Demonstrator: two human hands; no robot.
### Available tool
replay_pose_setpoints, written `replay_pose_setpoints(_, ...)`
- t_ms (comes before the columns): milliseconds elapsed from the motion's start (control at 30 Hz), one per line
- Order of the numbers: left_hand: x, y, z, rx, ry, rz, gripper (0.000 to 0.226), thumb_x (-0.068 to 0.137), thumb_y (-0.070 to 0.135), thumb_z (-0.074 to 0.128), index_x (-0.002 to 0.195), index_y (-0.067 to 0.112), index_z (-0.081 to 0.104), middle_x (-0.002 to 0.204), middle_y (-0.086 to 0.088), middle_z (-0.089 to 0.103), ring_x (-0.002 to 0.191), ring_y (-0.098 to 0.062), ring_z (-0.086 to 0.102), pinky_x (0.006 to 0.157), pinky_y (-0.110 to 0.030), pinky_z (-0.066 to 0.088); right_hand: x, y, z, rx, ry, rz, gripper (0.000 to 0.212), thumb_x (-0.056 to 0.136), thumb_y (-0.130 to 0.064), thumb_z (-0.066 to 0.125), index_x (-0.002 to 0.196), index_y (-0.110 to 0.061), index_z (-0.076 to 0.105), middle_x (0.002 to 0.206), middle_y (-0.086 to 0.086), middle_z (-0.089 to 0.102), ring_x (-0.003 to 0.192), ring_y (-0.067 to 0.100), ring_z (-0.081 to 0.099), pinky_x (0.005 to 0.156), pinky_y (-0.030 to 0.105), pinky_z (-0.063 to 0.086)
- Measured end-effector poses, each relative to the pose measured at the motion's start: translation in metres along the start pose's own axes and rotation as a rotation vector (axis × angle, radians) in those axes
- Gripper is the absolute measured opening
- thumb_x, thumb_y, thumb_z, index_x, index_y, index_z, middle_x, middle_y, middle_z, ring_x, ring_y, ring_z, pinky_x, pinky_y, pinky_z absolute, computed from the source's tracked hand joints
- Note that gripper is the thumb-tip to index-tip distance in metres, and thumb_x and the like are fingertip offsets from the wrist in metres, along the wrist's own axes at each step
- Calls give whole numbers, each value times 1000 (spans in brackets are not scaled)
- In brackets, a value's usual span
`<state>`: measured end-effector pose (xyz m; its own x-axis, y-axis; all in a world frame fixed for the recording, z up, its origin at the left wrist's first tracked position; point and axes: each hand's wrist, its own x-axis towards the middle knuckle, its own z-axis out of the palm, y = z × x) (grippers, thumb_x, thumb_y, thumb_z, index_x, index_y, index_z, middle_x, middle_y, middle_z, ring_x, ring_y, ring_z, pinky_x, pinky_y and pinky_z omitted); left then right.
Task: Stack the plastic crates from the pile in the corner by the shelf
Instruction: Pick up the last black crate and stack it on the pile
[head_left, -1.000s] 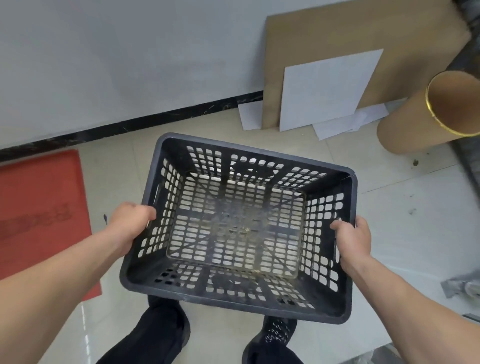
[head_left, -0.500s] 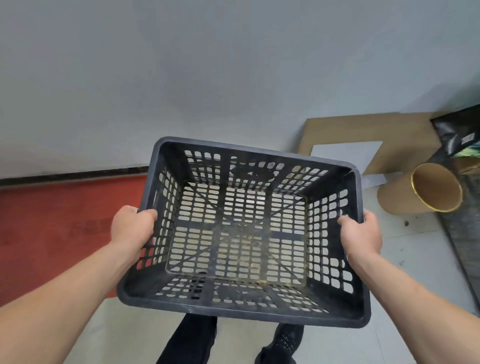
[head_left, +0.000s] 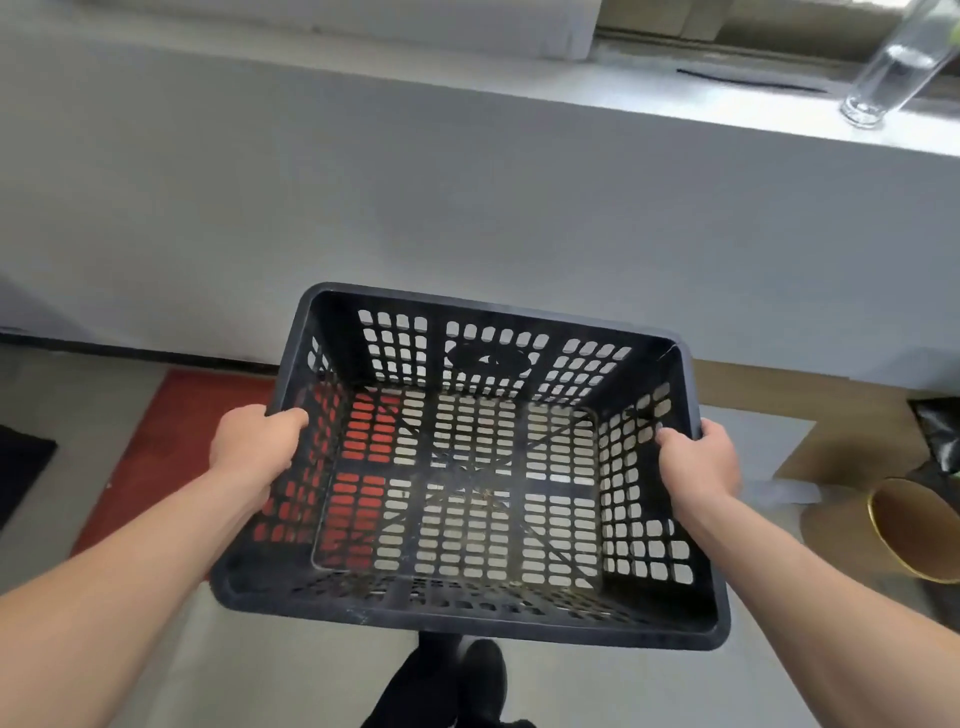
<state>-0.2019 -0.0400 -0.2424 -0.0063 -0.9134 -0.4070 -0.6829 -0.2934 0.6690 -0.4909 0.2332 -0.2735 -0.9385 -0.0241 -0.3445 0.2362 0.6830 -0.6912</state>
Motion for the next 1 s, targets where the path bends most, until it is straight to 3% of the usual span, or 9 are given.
replay_pose_setpoints(133,-2,-12,-50,-54,98,-29,26,82,19,63,63,17,45,66,-6,54,68,-31,57,75,-40,47,-30,-33,17,9,-74,-68,28,94,-28,61,120,-18,62,102,3,69,81,21,61,65,32,44)
replay_pose_setpoints(233,5,-24,-81,-87,139,-64,19,81,22,62,69,11,51,68,-9,54,64,-30,55,69,-35,43,-50,-54,34,-16,-103,-103,28,89,-33,62,115,-21,63,102,2,71,90,28,66,81,42,56)
replay_pose_setpoints(333,15,-37,-111,-95,167,-122,24,80,25,63,85,2,59,68,-8,54,59,-29,54,66,-34,42,-71,-76,53,-45,-126,-141,24,91,-32,61,113,-21,61,93,-1,67,89,28,65,81,41,55)
replay_pose_setpoints(467,41,-59,-152,-125,196,-178,59,73,32,63,120,-5,59,72,-10,59,54,-28,57,70,-35,47,-99,-104,86,-78,-163,-177,18,95,-32,60,110,-23,58,93,1,67,83,25,66,76,43,58)
replay_pose_setpoints(533,55,-71,-172,-96,201,-172,59,80,32,59,129,-1,55,88,-14,66,56,-29,61,76,-38,51,-117,-117,106,-105,-173,-192,19,94,-34,60,110,-24,58,94,2,69,86,28,68,83,50,59)
replay_pose_setpoints(600,68,-83,-192,-4,197,-133,49,94,30,53,134,2,51,86,-9,65,67,-32,67,80,-39,51,-136,-128,127,-123,-175,-206,22,94,-33,59,114,-22,60,96,3,69,88,28,67,84,49,58)
replay_pose_setpoints(733,94,-114,-241,157,188,-68,40,99,27,48,123,-4,54,65,-3,55,76,-35,69,83,-43,54,-181,-150,167,-144,-200,-222,23,94,-30,59,114,-19,61,97,6,68,86,28,66,83,48,58)
replay_pose_setpoints(833,121,-136,-280,182,205,-78,38,97,25,51,118,-6,56,77,-15,70,74,-34,70,82,-45,56,-212,-168,199,-137,-208,-252,22,93,-28,60,112,-17,62,94,6,68,83,27,65,81,46,57)
replay_pose_setpoints(1000,152,-167,-337,278,272,-88,27,95,30,50,83,8,59,81,-13,70,74,-34,68,76,-45,56,-260,-197,247,-109,-275,-288,19,93,-25,59,110,-18,65,91,5,71,82,27,67,77,42,58)
